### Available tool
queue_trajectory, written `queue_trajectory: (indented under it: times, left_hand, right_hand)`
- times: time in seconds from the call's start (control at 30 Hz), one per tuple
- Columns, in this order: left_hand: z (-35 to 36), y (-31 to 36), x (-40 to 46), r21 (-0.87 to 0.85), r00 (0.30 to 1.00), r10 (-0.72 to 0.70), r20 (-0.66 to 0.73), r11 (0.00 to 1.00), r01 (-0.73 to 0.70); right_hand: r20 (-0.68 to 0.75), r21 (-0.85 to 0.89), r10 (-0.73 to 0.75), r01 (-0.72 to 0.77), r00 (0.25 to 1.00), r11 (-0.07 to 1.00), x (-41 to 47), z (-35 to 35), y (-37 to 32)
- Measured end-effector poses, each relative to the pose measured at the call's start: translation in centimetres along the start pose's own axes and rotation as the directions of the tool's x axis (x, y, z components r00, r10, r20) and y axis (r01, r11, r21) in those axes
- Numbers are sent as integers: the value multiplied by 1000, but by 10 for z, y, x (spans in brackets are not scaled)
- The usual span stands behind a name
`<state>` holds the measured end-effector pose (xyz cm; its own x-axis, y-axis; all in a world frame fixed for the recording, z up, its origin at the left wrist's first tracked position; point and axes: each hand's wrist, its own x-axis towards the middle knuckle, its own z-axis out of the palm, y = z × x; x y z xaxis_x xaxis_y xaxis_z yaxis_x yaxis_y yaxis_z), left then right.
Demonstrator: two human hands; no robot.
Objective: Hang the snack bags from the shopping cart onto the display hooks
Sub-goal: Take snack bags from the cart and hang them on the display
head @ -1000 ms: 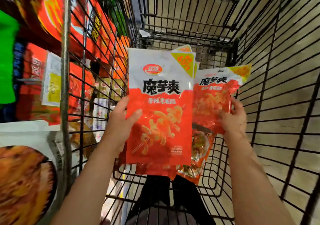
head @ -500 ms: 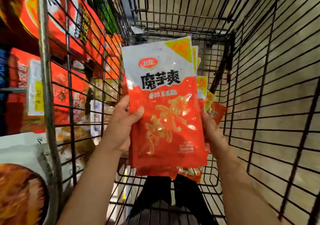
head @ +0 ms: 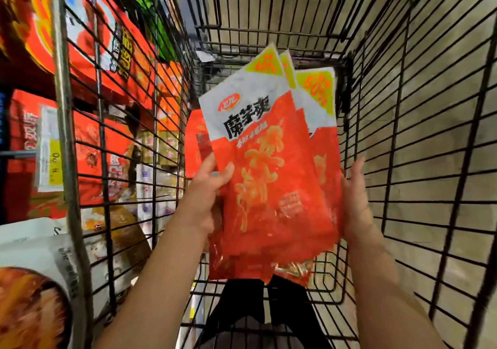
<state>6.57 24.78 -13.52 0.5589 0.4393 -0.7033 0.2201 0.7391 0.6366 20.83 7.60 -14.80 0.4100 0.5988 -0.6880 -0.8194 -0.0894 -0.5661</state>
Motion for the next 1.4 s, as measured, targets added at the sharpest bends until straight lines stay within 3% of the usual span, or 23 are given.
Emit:
queue_trajectory:
  times: [0.13,0.2,0.3,0.43,0.5,0.6,0.8,0.93,1.1,1.27,1.4]
  left_hand:
    - [-1,-41,44,309,963,130,-236,950,-52]
    - [-3,-63,61,472,955,192,-225,879,-66]
    - [3,-84,68,761,941,319,-114,637,-124]
    - [9,-114,57,851,881,439,-177,518,-87]
    - [7,-118,54,841,887,404,-225,540,-33]
    - [4,-110,54,737,910,258,-325,672,73]
    - [-13,-123,60,600,941,103,-321,791,118]
    - [-7,-119,50,573,918,115,-379,808,136]
    - [2,-118,32,621,849,230,-476,772,139]
    - [8,-99,3,601,861,269,-432,798,52]
    - [13,-62,-24,540,830,356,-429,838,-81]
  right_hand:
    - [-220,-231,56,-108,974,967,5,-29,17]
    - [-284,-395,-32,-87,958,915,15,-36,30]
    - [-424,-512,-126,-122,897,850,35,-43,45]
    - [-484,-604,-129,-224,866,765,63,-72,75]
    - [-505,-573,-120,-227,855,787,56,-62,71]
    - [-482,-468,-63,-195,874,862,48,-58,71]
    - [-454,-445,-37,-191,890,875,39,-52,72]
    - [-482,-505,-66,-215,874,836,40,-40,72]
    - [-453,-538,-118,-166,883,826,34,-38,79]
    - [-380,-575,-126,-128,916,808,16,-10,57]
    - [-261,-548,-174,3,950,836,-2,15,22]
